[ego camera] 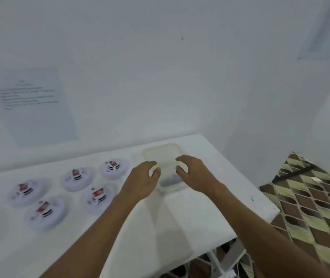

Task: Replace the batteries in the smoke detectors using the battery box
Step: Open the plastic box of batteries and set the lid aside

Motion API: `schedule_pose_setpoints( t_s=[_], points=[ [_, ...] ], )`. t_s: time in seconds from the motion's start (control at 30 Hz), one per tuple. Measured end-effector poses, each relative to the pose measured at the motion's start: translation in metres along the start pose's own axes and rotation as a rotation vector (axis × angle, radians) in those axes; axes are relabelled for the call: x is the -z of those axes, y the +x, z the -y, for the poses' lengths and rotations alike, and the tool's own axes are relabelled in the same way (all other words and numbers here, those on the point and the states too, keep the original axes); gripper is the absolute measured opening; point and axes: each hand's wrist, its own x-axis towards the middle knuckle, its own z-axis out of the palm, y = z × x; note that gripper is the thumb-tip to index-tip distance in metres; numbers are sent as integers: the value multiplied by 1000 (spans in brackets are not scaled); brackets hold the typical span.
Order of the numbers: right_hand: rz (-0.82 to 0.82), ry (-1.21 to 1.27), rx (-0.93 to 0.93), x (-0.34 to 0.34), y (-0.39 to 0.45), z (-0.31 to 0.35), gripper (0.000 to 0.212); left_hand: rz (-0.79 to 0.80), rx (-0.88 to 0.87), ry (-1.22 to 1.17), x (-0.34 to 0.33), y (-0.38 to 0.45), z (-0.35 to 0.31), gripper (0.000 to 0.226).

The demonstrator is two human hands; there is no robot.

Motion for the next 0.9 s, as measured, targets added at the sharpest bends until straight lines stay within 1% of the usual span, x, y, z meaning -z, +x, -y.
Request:
schedule_pose_setpoints(
  t_s=[0.07,0.13,0.2,0.27,0.33,0.4,0.5,0.6,0.7,0.83,0.9],
  points=[
    [11,-16,8,5,-1,-26,39,8,46,-15,-26,2,-7,44],
    [73,-27,-21,5,2,-52,42,2,107,-20,-52,3,-12,45],
    [96,-12,-19,5,12,-73,44,-46,184,-10,-70,11,-17,47],
    [117,18,-12,4,23,-88,45,-101,267,8,-80,18,-18,48],
    [187,76,-32,0,33,-102,45,-126,357,10,-91,20,-18,48],
    [248,141,-45,-6,40,-109,45,-135,408,-6,-99,21,-18,48],
    [276,254,-86,-14,49,-113,43,-196,444,-49,-103,23,-18,47],
    [237,338,-116,-18,53,-114,39,-268,482,-162,-100,27,-22,44],
    [222,389,-141,-23,52,-116,34,-270,505,-220,-102,28,-24,42],
    [239,430,-163,-25,53,-121,35,-286,517,-320,-105,27,-23,41],
    [239,436,-161,-27,54,-122,34,-298,507,-313,-105,28,-21,40]
  ],
)
